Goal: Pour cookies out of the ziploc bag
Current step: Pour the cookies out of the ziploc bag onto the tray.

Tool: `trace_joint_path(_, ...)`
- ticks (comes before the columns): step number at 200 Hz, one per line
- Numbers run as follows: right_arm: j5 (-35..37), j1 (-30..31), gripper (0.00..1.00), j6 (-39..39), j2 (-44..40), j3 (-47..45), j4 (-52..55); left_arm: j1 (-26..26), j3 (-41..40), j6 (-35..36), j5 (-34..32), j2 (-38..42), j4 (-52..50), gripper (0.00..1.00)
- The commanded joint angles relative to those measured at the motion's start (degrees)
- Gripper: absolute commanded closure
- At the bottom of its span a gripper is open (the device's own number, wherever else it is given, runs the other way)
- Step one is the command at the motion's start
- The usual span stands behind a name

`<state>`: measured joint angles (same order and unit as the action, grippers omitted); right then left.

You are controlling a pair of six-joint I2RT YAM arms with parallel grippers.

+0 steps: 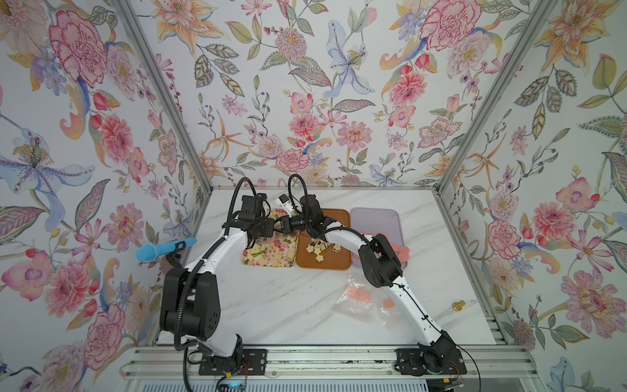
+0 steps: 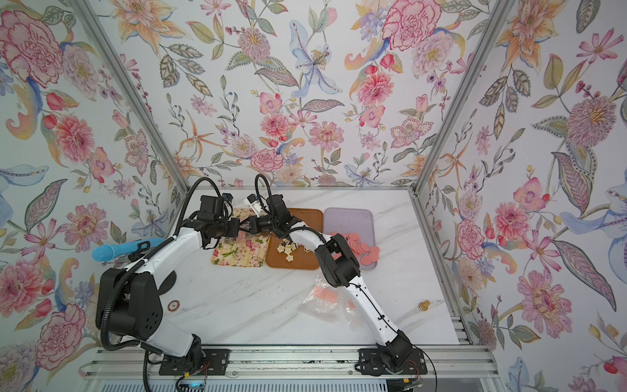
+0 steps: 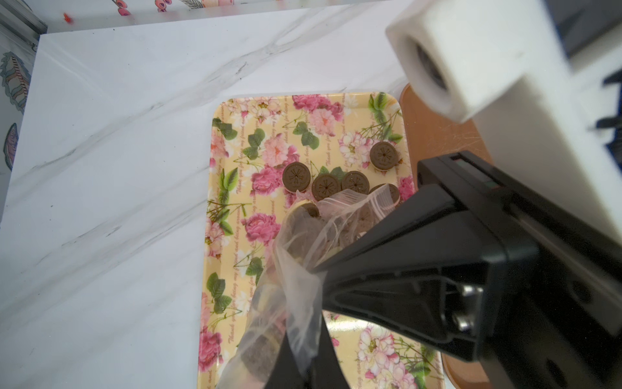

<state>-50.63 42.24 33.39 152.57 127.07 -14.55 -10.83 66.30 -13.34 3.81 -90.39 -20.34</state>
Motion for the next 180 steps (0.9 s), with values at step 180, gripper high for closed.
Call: trace_joint_path(180, 2.22, -1.12, 1.0, 1.33, -3.77, -2.63, -2.5, 15.26, -37.5, -36.91, 23.18, 23.88, 35.63, 0.49)
